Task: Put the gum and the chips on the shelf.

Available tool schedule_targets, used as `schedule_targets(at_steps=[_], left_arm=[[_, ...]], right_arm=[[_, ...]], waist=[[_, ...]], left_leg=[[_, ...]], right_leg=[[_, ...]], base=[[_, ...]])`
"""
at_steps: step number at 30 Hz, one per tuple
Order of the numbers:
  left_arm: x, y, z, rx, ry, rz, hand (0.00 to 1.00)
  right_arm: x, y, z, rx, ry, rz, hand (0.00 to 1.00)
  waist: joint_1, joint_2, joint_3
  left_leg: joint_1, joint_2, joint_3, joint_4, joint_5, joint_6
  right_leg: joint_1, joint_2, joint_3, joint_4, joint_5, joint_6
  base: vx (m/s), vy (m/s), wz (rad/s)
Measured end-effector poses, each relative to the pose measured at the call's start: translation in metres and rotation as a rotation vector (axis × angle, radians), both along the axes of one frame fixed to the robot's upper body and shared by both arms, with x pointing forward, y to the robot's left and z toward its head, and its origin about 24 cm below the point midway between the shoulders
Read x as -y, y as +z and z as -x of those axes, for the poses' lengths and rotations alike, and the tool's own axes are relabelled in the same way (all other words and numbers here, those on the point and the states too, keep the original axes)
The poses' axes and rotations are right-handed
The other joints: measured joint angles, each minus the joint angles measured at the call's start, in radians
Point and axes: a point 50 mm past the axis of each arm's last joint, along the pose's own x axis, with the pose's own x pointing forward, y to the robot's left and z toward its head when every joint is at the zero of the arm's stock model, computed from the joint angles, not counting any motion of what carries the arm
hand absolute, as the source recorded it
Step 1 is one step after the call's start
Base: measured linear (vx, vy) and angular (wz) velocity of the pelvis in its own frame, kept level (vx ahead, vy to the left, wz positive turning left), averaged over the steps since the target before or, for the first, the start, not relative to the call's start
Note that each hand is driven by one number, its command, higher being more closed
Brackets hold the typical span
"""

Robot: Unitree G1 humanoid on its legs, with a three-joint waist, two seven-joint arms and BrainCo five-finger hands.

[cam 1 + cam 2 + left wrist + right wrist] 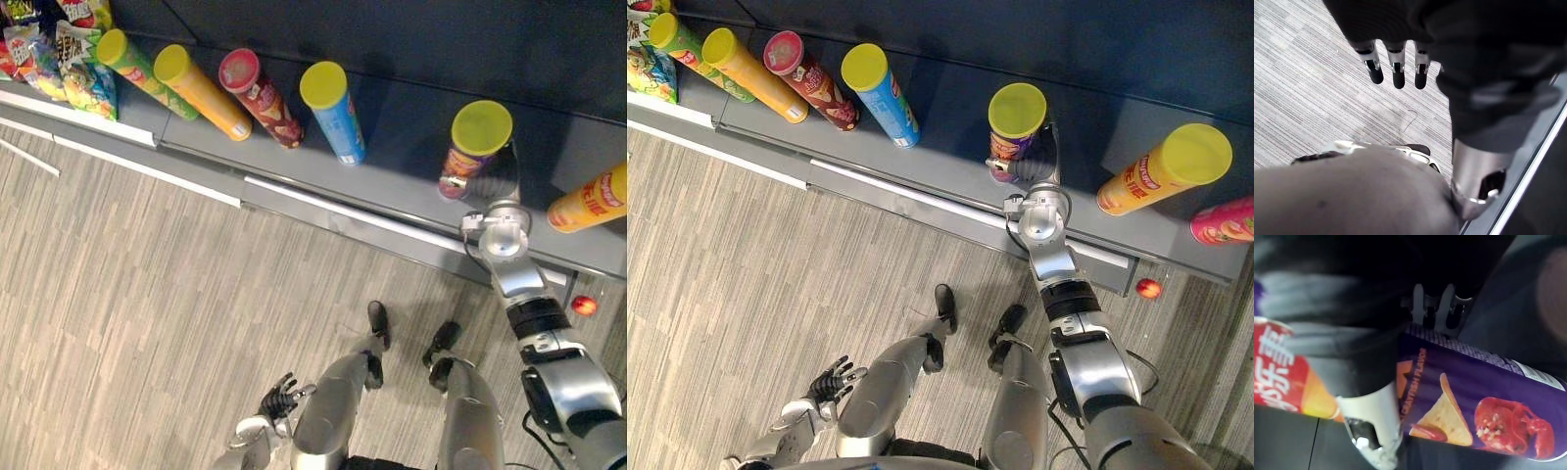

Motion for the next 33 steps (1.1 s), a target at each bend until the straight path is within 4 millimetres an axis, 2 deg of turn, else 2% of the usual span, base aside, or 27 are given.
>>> schedule_targets(at_steps=[13, 21, 24, 28, 33], left_arm=[[0.0, 0.0, 0.0, -0.002, -0.001, 0.0, 0.0], [0.001, -0.001, 0.001, -0.013, -0.004, 0.002, 0.0], [0.001, -0.001, 0.002, -0.023, -0.006, 0.004, 0.0], [0.001, -0.002, 0.002, -0.028, -0.009, 0.004, 0.0], [-0.001, -0.004, 0.005, -0.041, 0.001, 0.004, 0.0]], right_arm=[[-0.001, -0.005, 0.002, -0.008, 0.002, -0.007, 0.0], [-0.001, -0.022, 0.008, -0.04, 0.002, -0.036, 0.0], [-0.01, -0.016, 0.01, 0.002, 0.033, -0.055, 0.0], [-0.008, -0.017, 0.014, 0.013, 0.028, -0.072, 0.0], [-0.016, -0.015, 0.019, 0.045, 0.058, -0.095, 0.0]], waist=[[-0.005, 0.001, 0.0], [-0.007, 0.0, 0.0], [-0.007, 0.0, 0.0], [-0.012, -0.001, 0.0], [-0.032, -0.007, 0.001]], left_leg=[[0.025, 0.013, 0.003, 0.012, -0.005, -0.006], [0.066, 0.022, 0.011, 0.005, -0.007, -0.01], [0.083, 0.026, 0.026, -0.009, -0.007, -0.01], [0.11, 0.03, 0.026, -0.017, -0.007, -0.011], [0.151, 0.031, 0.033, -0.047, -0.004, -0.014]], right_leg=[[0.03, 0.013, 0.001, -0.005, -0.005, -0.006], [0.072, 0.029, 0.011, -0.03, -0.003, -0.005], [0.078, 0.036, 0.02, -0.038, -0.001, -0.006], [0.108, 0.045, 0.019, -0.053, 0.001, -0.004], [0.145, 0.055, 0.022, -0.077, 0.011, -0.004]], base=[[0.01, -0.039, -0.02], [0.02, -0.022, -0.03], [0.02, -0.032, -0.17], [0.03, -0.018, -0.03], [0.04, -0.002, -0.04]])
